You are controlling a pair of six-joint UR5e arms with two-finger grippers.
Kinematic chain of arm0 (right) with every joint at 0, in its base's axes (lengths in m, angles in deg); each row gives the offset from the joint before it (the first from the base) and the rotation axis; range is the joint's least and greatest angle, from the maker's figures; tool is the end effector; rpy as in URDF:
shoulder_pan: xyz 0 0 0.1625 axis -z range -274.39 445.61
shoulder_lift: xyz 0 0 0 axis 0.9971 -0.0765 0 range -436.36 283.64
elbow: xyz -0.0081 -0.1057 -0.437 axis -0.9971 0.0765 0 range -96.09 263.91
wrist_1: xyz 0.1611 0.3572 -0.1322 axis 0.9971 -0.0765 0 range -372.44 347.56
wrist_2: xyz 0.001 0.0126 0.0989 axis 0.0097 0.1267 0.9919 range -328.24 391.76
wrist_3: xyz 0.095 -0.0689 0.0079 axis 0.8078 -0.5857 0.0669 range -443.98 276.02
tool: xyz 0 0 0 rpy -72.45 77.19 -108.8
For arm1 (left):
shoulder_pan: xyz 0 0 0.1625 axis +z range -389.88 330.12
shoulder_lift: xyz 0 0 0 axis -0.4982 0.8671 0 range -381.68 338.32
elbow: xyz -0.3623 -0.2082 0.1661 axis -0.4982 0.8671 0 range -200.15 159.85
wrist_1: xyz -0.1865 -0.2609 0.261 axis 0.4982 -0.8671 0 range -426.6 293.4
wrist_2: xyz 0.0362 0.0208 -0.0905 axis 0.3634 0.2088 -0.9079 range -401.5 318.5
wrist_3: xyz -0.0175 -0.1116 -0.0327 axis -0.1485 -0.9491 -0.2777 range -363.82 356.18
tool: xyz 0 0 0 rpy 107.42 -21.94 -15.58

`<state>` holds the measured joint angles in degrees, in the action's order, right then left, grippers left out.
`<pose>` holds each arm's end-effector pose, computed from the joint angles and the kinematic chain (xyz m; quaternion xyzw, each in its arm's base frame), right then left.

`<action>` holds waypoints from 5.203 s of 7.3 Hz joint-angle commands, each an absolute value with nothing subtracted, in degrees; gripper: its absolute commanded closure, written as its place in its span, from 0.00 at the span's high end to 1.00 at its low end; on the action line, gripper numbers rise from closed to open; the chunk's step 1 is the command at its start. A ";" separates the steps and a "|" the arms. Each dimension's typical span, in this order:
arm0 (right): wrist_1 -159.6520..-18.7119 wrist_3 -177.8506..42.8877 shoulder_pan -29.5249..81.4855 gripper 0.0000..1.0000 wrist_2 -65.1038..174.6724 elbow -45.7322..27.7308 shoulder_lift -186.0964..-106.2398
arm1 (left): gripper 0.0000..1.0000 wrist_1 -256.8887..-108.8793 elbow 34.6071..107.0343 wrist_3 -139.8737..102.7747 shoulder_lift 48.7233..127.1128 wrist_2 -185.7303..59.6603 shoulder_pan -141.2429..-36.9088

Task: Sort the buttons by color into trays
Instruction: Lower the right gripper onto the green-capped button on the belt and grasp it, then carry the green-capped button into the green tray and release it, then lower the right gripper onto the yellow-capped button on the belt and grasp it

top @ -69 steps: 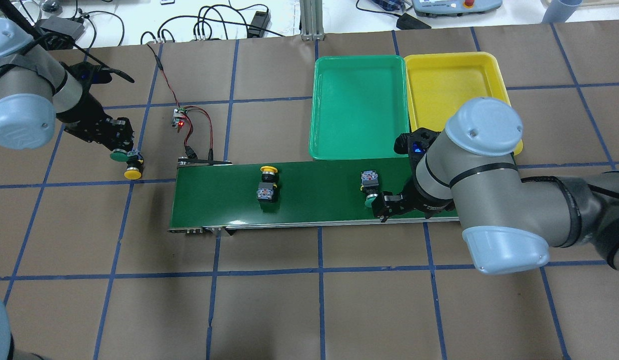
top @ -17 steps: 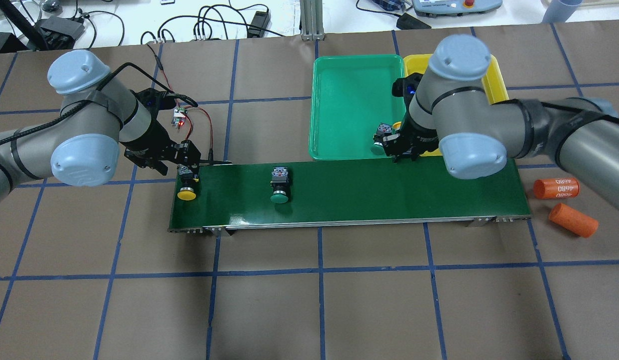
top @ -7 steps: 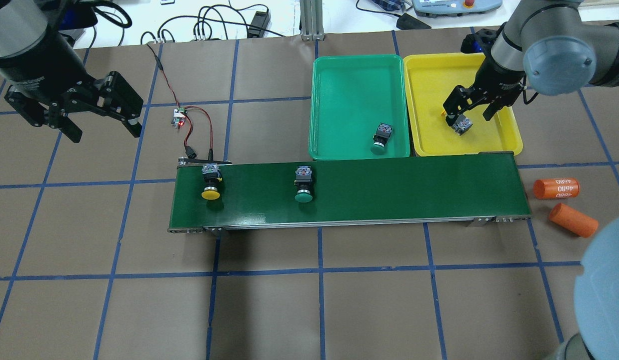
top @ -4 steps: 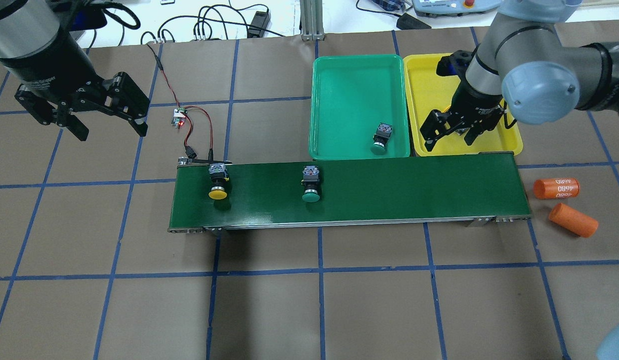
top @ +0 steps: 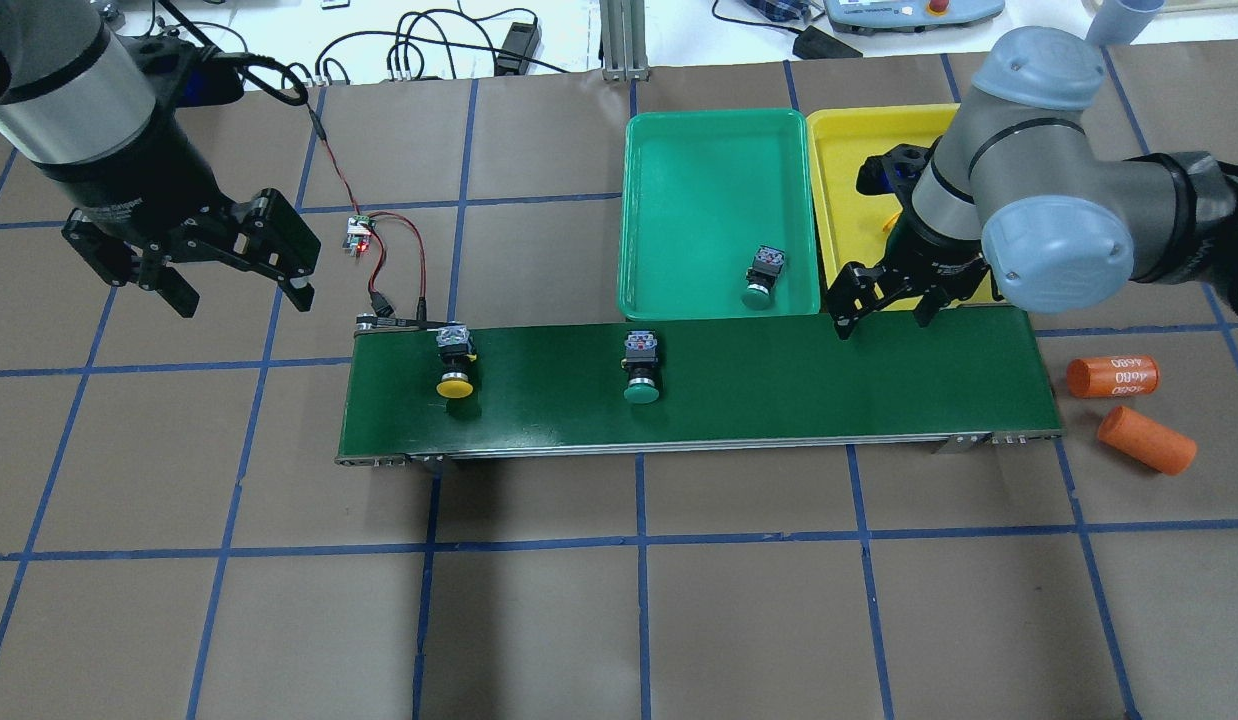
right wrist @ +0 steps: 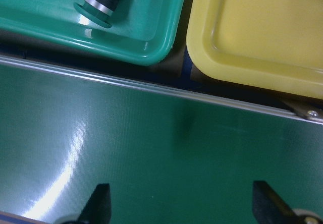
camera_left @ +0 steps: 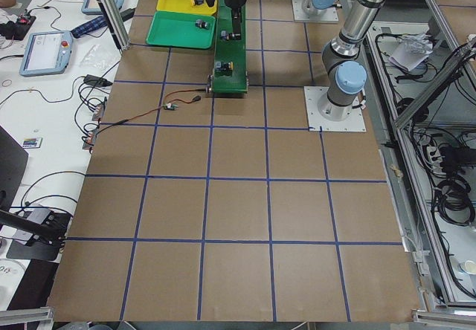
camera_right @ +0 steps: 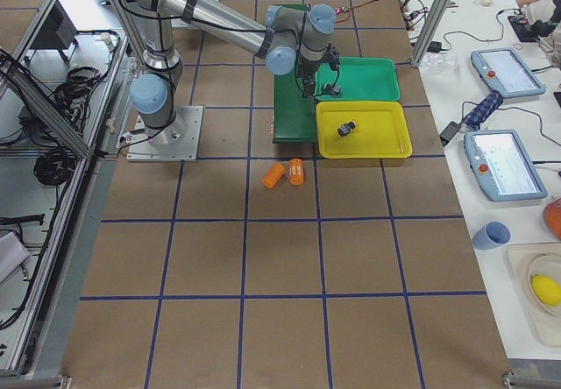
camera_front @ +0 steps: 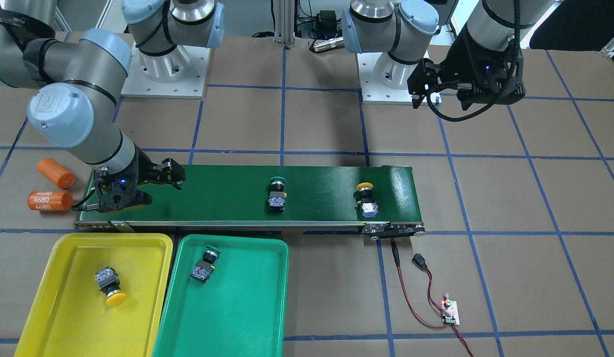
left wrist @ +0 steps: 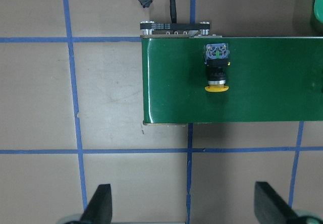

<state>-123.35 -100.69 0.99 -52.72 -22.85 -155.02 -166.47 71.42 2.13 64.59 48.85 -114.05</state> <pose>0.0954 -0.5294 0.2904 -0.0954 0.9923 0.0522 0.0591 -0.0867 -0.4561 0.4961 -0.0012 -0.9977 -0.0671 0.0039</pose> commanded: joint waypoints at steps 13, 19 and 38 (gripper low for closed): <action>-131.88 -88.15 -4.99 1.00 -52.44 -29.56 -155.20 | 1.00 -157.84 73.19 1.37 64.90 49.47 -120.67; -135.03 -80.29 -12.82 1.00 -52.70 -28.24 -155.81 | 1.00 -158.10 73.28 1.45 64.72 49.55 -121.02; -123.38 -83.45 -10.99 1.00 -55.23 -0.08 -139.70 | 1.00 -157.57 75.56 2.25 63.67 49.55 -121.02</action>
<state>-127.64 -83.26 -11.60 -53.80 2.86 -136.96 -157.57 75.56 2.25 63.65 49.55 -121.08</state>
